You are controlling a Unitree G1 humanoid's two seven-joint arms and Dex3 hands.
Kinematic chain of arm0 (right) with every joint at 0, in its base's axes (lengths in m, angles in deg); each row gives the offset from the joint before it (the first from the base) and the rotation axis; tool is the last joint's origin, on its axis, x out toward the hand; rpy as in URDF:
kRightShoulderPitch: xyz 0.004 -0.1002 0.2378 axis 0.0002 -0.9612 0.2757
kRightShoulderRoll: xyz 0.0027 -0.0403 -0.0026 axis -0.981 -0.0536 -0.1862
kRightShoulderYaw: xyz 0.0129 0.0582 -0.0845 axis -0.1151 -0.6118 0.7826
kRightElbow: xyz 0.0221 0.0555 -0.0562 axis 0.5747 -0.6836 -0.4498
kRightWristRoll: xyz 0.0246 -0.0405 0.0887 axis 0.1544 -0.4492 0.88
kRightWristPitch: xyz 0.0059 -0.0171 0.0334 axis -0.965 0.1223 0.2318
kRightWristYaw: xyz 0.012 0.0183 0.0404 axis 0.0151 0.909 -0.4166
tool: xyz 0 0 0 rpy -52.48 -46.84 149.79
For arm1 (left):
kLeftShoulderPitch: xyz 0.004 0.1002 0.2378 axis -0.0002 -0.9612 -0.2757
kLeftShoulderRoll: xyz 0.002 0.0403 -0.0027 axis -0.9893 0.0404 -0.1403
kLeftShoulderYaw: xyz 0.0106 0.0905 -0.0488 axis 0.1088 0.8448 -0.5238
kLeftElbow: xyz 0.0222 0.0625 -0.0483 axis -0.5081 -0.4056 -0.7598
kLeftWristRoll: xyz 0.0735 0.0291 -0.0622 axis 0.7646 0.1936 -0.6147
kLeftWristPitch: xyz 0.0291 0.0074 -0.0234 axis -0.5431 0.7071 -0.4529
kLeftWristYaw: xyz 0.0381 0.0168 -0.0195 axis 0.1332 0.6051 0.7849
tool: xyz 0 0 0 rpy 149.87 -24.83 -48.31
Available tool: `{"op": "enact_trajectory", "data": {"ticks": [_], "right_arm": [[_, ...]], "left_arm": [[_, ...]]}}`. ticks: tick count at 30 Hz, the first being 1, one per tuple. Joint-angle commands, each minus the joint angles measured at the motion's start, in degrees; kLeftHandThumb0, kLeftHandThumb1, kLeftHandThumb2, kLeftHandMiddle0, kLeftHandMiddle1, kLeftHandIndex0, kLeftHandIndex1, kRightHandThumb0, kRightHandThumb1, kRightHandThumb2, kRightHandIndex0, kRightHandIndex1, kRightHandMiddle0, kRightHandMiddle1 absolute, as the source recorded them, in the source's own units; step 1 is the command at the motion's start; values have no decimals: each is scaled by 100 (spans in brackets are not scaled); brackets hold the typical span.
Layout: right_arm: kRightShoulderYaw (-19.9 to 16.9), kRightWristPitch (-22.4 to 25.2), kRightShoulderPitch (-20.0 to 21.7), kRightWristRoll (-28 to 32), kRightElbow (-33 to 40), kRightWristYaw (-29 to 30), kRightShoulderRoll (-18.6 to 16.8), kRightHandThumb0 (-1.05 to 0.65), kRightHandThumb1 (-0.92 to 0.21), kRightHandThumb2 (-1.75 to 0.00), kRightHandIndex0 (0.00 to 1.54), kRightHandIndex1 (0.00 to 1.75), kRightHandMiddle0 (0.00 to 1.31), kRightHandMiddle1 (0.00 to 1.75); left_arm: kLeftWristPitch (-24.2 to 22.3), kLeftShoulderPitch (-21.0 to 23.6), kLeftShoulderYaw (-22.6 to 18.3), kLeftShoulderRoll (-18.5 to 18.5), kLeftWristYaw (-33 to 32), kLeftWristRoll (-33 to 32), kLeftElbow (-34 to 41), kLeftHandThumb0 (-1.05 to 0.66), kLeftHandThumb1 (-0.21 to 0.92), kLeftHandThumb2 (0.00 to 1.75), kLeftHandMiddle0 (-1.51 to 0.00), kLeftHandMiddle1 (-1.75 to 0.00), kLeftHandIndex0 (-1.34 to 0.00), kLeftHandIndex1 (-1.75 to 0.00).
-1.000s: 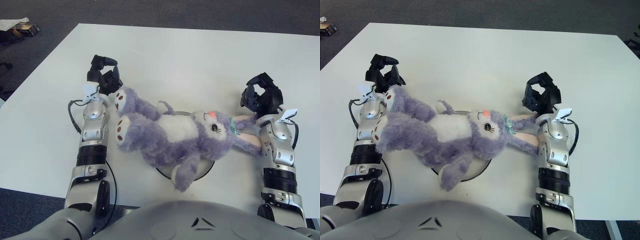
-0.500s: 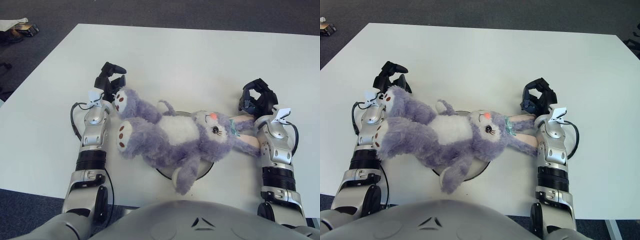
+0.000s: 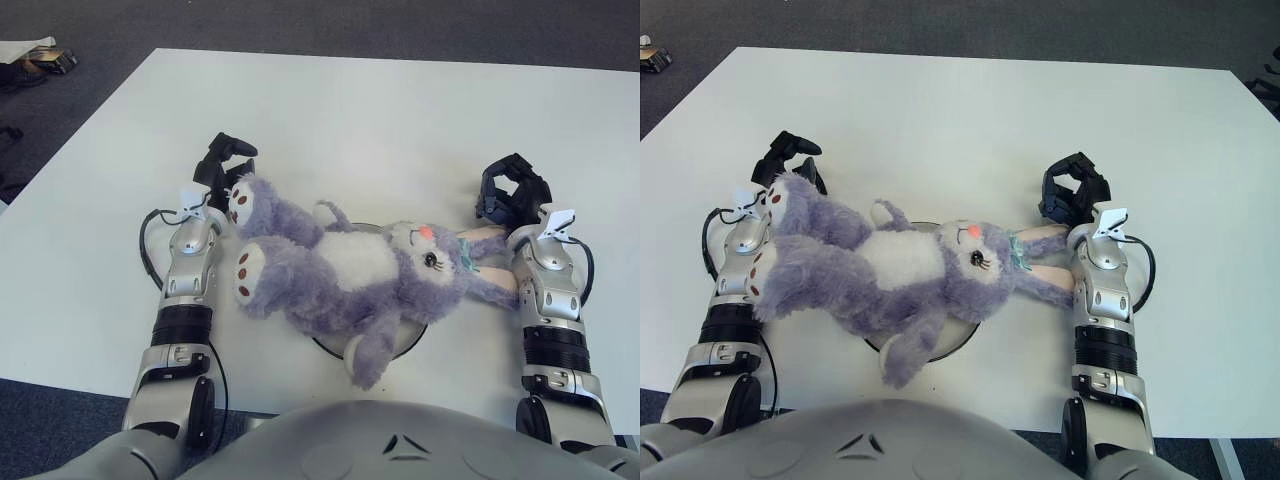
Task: Put the doll into the plate.
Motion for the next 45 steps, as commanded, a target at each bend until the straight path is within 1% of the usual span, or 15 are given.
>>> {"op": "enact_trajectory", "data": {"ticks": [1,8,21,34,40,45], "right_arm": [[39,100,-58,-34,-139,-14,11,-43,-50,-109,108,175,47,175],[72,55,-75,-28,-139,-28,19,-43,-50,-109,110,175,47,175],[83,-32,-87,-53,-179,-16,44,-43,-49,-110,111,175,48,175],[8,-611,-72,42,-432,-62,19,-44,-44,-116,115,175,51,175],[-57,-1067,-55,139,-651,-131,-22,-44,-44,-116,118,175,52,175],[-72,-1323,-46,136,-781,-164,-23,-44,-44,-117,119,175,52,175]], "left_arm": [[-115,-44,10,-24,-74,45,97,-39,65,89,-98,-175,-36,-175],[-193,-56,28,-24,-126,63,104,-39,63,92,-97,-175,-37,-175],[-134,-73,45,-28,-102,83,71,-40,61,94,-99,-175,-39,-175],[-85,-76,43,-2,-116,76,40,-40,61,95,-99,-175,-39,-175],[-166,-86,30,40,-189,68,85,-40,61,95,-98,-175,-39,-175],[-194,-80,29,50,-226,64,93,-40,61,95,-99,-175,-39,-175]]}}
